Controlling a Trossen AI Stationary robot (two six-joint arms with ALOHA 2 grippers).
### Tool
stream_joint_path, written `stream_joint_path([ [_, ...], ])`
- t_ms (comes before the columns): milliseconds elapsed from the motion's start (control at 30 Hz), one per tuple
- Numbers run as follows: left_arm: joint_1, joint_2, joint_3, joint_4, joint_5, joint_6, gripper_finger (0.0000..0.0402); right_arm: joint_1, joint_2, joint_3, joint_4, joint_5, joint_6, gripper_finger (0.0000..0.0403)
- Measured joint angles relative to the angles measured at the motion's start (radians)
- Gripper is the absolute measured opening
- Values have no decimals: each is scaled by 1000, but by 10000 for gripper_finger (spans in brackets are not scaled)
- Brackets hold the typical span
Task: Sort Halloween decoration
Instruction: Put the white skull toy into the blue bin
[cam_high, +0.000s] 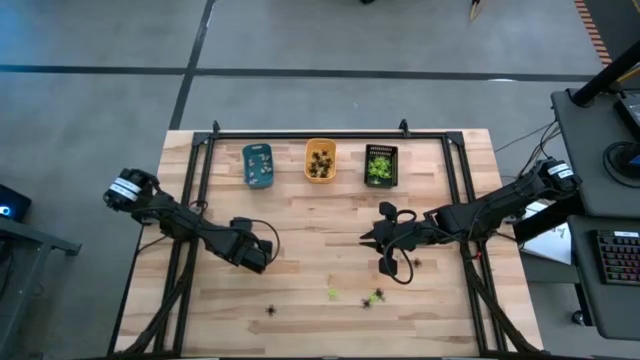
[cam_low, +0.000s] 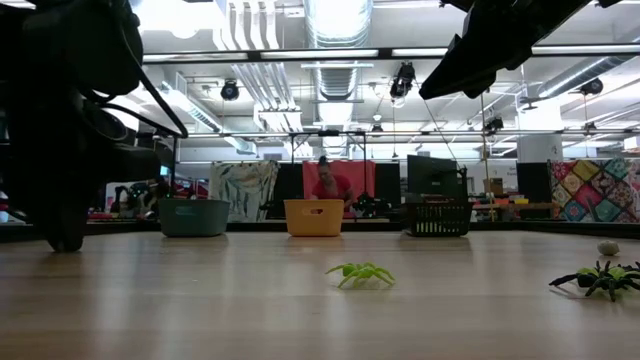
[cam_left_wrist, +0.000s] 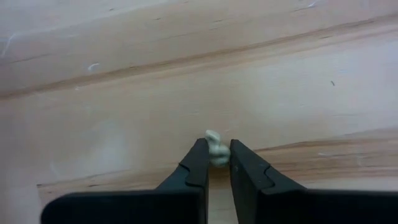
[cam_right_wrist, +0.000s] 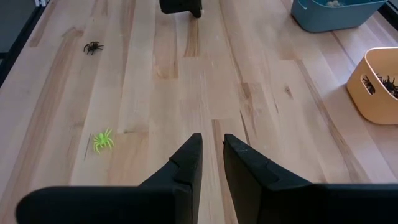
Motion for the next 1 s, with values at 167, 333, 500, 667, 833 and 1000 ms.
stream_joint_path([
  [167,0,1,21,-8,8,49,9,0,0,0,0,0,0,57],
  [333,-1,-9,63,-64,10,91,9,0,0,0,0,0,2,57],
  [500,4,-44,130,-129,6,165,8,0,0,0,0,0,3,57],
  [667,42,-113,203,-159,-82,330,8,0,0,0,1,0,3,57],
  [833,153,-216,232,-161,-211,559,8,0,0,0,8,0,3,57],
  [1000,347,-296,226,-161,-252,834,8,0,0,0,8,0,6,57],
])
